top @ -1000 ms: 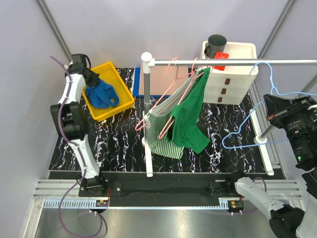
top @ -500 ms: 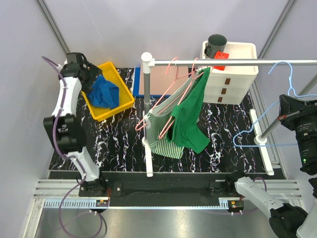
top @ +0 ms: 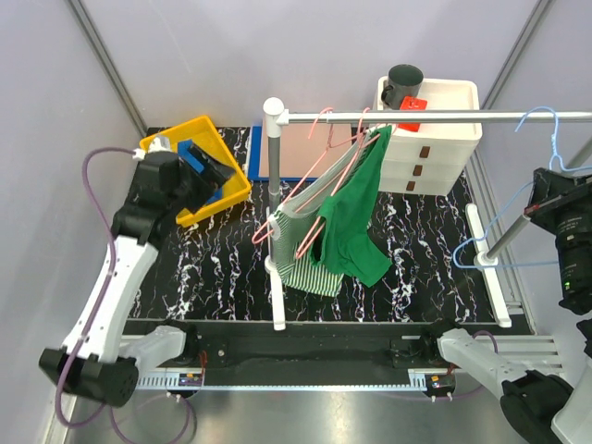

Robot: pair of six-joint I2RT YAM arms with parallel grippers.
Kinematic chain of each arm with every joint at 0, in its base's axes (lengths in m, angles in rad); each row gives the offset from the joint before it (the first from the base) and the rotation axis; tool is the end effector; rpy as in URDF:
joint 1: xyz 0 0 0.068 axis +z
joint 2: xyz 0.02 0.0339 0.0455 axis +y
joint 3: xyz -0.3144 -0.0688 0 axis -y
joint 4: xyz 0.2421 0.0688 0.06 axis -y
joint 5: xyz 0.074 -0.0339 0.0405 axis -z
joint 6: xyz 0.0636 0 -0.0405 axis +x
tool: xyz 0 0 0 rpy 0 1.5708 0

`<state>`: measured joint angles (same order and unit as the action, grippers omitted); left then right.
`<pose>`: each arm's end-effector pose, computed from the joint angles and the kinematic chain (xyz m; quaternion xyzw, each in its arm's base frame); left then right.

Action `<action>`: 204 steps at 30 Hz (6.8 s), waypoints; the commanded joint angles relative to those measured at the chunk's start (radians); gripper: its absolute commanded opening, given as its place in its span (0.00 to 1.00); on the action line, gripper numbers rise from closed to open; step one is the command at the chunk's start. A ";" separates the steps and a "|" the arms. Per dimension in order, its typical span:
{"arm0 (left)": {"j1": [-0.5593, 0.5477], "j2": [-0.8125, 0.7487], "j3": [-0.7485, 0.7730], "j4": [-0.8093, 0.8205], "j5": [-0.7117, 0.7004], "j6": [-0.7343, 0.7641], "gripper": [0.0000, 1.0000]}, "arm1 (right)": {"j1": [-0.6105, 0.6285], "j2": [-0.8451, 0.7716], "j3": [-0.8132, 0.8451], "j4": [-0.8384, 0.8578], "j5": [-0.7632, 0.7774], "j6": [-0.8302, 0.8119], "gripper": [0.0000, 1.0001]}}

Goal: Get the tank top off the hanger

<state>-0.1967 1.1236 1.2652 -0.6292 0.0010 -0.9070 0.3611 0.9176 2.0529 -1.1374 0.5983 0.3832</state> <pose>0.2322 -0.0463 0.4261 -0.2977 0.8035 -0.2706 0.4388 0.0157 -0.0324 0.6077 0.2156 0.6741 0.0511 0.7046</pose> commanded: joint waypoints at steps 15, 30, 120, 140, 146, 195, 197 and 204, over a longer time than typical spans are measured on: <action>-0.049 -0.527 -0.152 -0.079 0.647 0.051 0.87 | 0.006 0.017 -0.203 0.542 0.161 -0.288 0.00; -0.049 -0.374 0.224 -0.084 0.846 0.028 0.90 | 0.004 -0.218 -0.557 0.536 0.166 -0.135 0.00; -1.047 0.536 1.142 -0.377 -0.428 0.507 0.00 | 0.006 -0.020 -0.272 0.139 -0.956 0.191 0.92; -0.981 0.512 0.932 -0.431 -0.210 0.435 0.00 | 0.006 -0.066 -0.370 0.044 -0.910 0.174 0.92; -0.989 0.337 0.647 -0.351 -0.061 0.379 0.00 | 0.006 -0.063 -0.419 0.019 -0.893 0.103 0.86; -0.997 0.286 0.619 -0.196 0.083 0.244 0.30 | 0.006 -0.114 -0.723 0.334 -0.914 0.105 0.00; -0.997 0.288 0.611 -0.190 0.083 0.241 0.30 | 0.006 -0.125 -0.723 0.324 -0.920 0.108 0.00; -0.997 0.283 0.615 -0.188 0.053 0.229 0.08 | 0.004 -0.137 -0.721 0.295 -0.914 0.106 0.00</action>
<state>-1.1896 1.4464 1.8511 -0.8783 0.0933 -0.6701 0.3645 0.7906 1.3251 -0.8600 -0.3134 0.4728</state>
